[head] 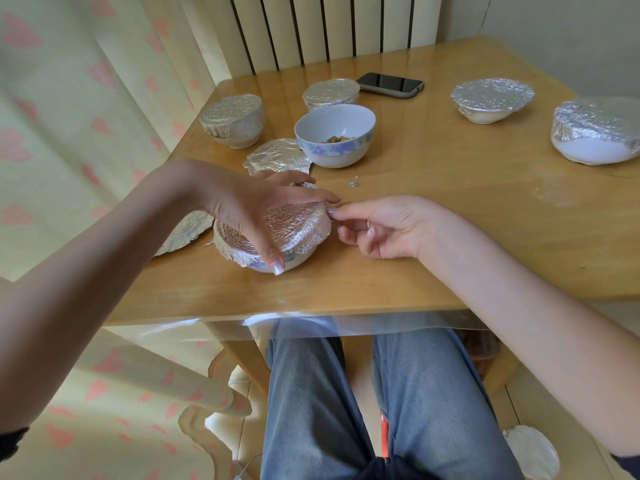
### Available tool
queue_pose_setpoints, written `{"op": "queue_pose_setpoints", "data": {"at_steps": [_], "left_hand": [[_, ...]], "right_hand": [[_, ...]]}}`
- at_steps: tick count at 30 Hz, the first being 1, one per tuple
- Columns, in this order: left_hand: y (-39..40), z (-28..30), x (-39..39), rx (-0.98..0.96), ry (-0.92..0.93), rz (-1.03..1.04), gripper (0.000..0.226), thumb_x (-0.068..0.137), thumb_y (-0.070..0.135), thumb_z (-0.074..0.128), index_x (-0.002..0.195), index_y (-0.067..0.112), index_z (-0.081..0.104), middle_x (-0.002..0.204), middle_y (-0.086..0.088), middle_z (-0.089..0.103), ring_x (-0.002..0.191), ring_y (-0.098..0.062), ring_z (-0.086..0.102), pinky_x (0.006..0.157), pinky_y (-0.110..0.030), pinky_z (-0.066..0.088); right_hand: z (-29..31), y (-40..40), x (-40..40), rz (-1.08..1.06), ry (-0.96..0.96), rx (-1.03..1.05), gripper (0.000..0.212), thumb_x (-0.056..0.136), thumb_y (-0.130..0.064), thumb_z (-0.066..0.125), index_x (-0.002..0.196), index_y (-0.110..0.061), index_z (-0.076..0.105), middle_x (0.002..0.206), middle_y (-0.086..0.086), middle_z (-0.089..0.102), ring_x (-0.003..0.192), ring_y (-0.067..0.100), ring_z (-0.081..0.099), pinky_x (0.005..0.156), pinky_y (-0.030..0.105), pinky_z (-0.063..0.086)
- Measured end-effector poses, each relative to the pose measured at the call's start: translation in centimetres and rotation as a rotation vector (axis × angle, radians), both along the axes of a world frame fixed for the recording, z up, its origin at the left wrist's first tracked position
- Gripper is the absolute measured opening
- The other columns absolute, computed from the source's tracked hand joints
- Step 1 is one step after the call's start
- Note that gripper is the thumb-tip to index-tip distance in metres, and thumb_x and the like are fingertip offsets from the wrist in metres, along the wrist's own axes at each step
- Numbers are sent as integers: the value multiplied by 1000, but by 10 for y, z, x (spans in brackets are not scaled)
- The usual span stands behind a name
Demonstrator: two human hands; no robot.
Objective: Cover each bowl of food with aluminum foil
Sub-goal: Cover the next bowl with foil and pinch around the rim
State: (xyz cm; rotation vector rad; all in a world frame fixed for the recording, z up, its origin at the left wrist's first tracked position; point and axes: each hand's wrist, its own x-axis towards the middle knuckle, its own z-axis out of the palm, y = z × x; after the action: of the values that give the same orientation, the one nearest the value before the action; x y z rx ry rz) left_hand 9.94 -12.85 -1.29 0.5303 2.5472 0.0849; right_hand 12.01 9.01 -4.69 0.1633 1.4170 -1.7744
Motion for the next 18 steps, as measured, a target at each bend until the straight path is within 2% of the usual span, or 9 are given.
{"op": "queue_pose_setpoints", "data": {"at_steps": [5,9,12,15,18], "left_hand": [[-5,-2,-4,-3,3,63,124,48,62,89,144,60,10,158,17,10,145,-8,14,101,-25,18],[-9,-6,-8,-21,27,63,127,46,65,89,144,60,8,159,15,11,145,-10,15,103,-27,20],[-12,-11,-11,-73,56,99,135,37,74,86,144,60,6,159,10,14,144,-15,22,108,-33,28],[-14,-14,-13,-98,79,77,135,34,78,84,143,61,5,158,9,16,143,-16,24,110,-39,32],[-16,-15,-15,-98,77,84,135,34,79,83,144,60,6,158,10,16,143,-16,24,110,-40,32]], "right_hand": [[-3,1,-1,-7,-36,-59,10,88,-5,60,81,-12,59,67,-1,61,53,5,52,32,9,24],[-6,3,1,-38,-64,-155,17,89,-2,58,75,-12,57,70,-1,58,54,5,50,35,9,25],[-10,-6,8,-174,-46,-189,19,88,4,58,76,-9,53,63,3,58,49,6,53,36,10,36],[-15,-21,17,-398,62,-187,22,85,9,62,80,-8,48,50,5,57,35,7,53,37,13,44],[-21,-28,26,-523,218,-128,18,84,4,67,78,-5,53,61,7,55,38,6,53,41,16,48]]}}
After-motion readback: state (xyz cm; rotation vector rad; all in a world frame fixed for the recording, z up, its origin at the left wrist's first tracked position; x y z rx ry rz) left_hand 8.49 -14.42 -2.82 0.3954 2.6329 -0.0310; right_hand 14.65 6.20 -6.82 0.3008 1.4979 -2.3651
